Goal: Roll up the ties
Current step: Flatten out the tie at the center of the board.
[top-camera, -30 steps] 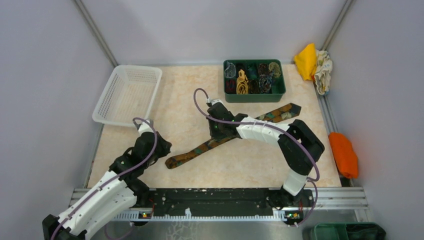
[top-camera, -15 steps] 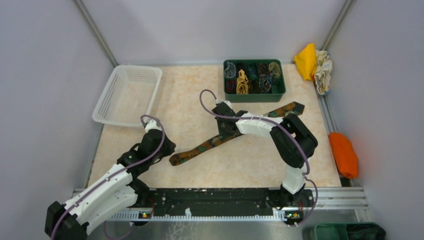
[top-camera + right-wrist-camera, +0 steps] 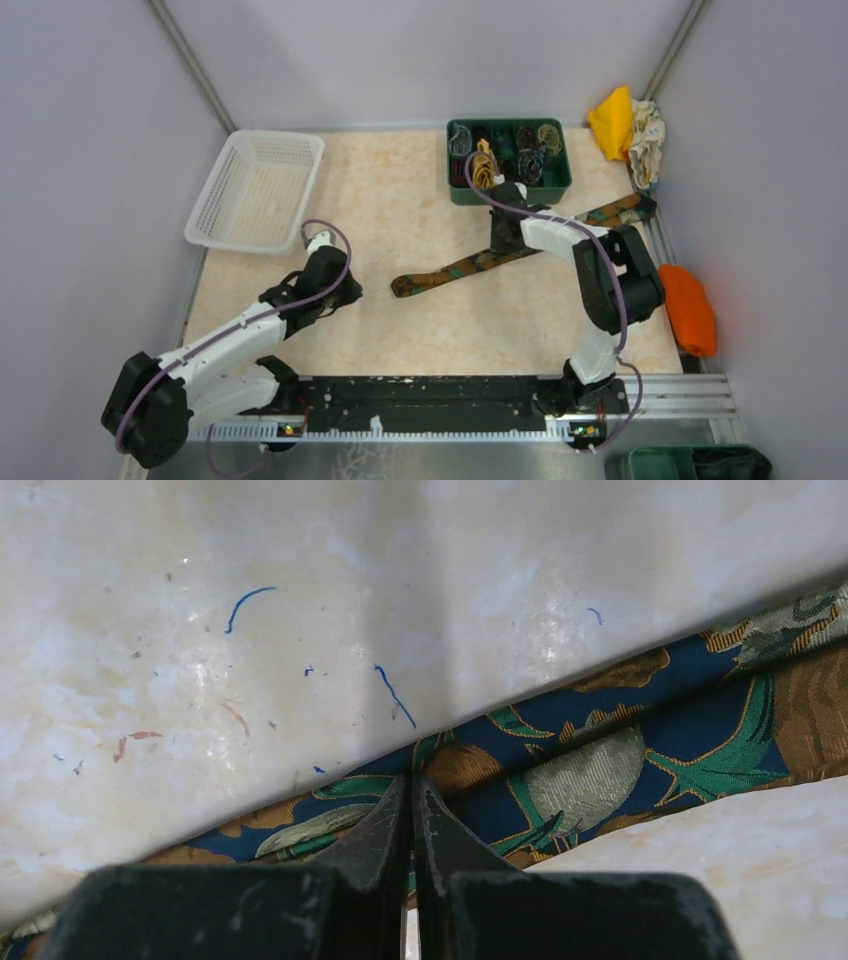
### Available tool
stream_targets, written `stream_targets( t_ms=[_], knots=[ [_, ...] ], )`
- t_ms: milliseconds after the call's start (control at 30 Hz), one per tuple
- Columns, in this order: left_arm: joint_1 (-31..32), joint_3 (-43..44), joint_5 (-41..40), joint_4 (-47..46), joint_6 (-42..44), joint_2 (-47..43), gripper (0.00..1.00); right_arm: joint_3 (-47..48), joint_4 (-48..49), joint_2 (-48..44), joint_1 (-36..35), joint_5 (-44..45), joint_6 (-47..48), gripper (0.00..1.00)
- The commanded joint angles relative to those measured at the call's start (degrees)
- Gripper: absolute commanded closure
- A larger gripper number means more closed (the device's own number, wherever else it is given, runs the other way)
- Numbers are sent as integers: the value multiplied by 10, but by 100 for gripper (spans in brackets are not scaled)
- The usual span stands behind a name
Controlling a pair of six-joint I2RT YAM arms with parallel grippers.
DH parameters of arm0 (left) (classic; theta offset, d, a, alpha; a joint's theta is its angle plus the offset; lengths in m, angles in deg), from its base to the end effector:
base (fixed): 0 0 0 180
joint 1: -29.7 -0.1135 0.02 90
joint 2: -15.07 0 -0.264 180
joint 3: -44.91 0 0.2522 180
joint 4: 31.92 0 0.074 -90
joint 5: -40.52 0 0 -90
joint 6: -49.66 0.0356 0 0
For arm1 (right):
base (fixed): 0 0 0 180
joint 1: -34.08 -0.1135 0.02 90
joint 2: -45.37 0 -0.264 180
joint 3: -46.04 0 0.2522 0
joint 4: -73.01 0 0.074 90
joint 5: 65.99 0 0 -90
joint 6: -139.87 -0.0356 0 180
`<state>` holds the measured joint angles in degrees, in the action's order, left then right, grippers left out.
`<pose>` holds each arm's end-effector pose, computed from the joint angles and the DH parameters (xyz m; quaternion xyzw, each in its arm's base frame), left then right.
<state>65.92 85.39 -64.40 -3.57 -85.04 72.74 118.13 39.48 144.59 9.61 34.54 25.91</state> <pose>0.1633 -0.1082 0.1847 -0.1168 0.9117 -0.1520 0.3634 0.3123 0.1350 0.1641 0.0190 0.9634 0.0225 0.2664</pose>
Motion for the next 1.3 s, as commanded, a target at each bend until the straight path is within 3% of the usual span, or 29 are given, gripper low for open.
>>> stream_targets(
  t_ms=[0,167,333,400,633,733,1000,1067,1167,1267],
  knots=[
    [-1,28,-24,4,-24,-29,100,38,-31,-23,3,16,38,100],
    [-1,52,-87,54,-50,-117,100,77,-35,-80,-65,56,51,94],
    [-1,123,-181,216,-130,-216,99,96,-67,-120,-195,99,32,62],
    [-1,137,-213,230,-133,-271,98,92,-57,-120,-240,89,11,57],
    [-1,174,-268,259,-127,-391,90,137,-35,-38,-343,52,-32,33],
    [-1,199,-265,296,-125,-393,89,172,-48,14,-355,57,-35,30],
    [-1,194,-262,315,-118,-407,83,231,-74,101,-356,59,-43,33],
    [-1,195,-264,314,-113,-412,82,233,-79,110,-356,59,-49,42],
    [-1,193,-268,315,-109,-416,81,234,-82,117,-357,55,-56,63],
    [0,190,-267,315,-108,-419,80,239,-87,120,-362,48,-61,70]
  ],
)
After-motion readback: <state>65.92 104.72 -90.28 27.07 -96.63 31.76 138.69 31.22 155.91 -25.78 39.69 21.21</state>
